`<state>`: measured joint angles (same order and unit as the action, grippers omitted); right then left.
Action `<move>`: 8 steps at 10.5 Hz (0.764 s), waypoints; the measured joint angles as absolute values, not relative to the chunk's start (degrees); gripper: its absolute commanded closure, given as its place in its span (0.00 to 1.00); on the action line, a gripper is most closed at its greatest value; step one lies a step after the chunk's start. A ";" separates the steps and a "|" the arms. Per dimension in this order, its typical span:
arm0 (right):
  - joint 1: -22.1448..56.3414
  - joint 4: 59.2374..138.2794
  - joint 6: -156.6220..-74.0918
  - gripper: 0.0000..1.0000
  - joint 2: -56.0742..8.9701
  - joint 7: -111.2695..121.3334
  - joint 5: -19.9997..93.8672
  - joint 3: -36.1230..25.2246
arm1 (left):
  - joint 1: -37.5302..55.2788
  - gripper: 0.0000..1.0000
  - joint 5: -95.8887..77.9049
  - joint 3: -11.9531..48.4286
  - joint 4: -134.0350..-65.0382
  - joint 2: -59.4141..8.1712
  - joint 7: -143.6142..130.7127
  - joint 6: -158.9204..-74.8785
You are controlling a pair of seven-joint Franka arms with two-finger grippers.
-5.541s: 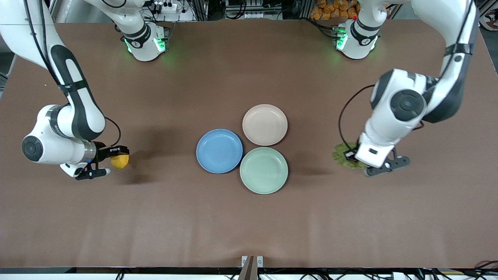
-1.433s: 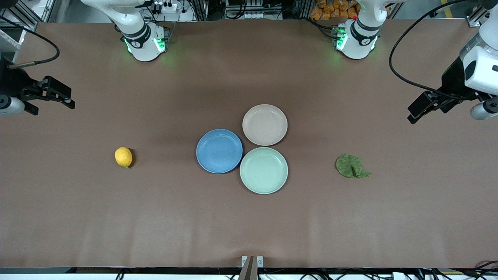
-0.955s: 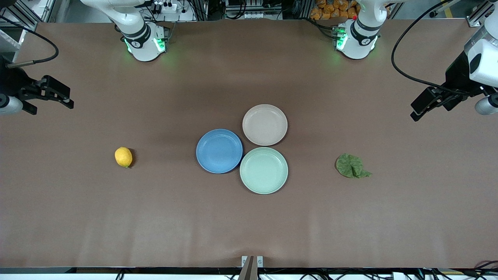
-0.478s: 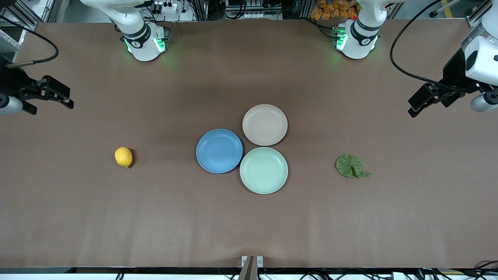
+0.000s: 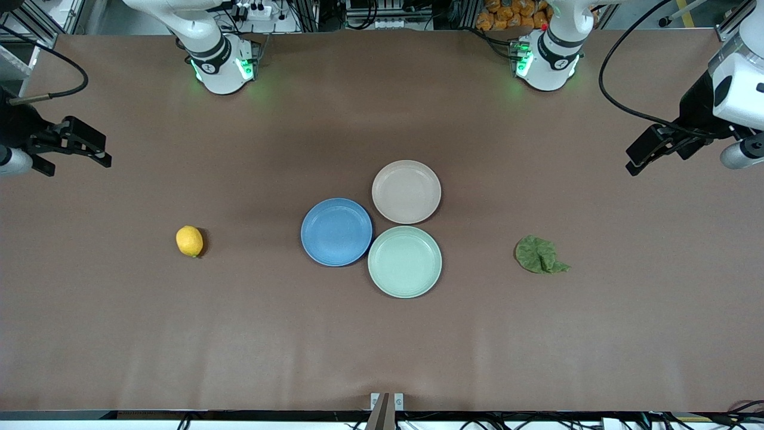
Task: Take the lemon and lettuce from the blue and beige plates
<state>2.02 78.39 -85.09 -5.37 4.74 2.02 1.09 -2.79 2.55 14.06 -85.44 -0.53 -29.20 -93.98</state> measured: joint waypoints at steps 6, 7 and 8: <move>2.02 78.40 -85.09 0.00 -5.37 4.75 2.02 1.08 | -2.82 0.00 2.04 13.72 -85.41 -0.37 -28.17 -91.67; 2.02 78.42 -85.09 0.00 -5.37 4.75 2.02 1.08 | -2.83 0.00 1.22 13.60 -85.38 -0.35 -27.59 -90.04; 2.02 78.47 -85.09 0.00 -5.37 4.75 2.02 1.08 | -2.83 0.00 0.66 13.51 -85.36 -0.33 -25.54 -88.43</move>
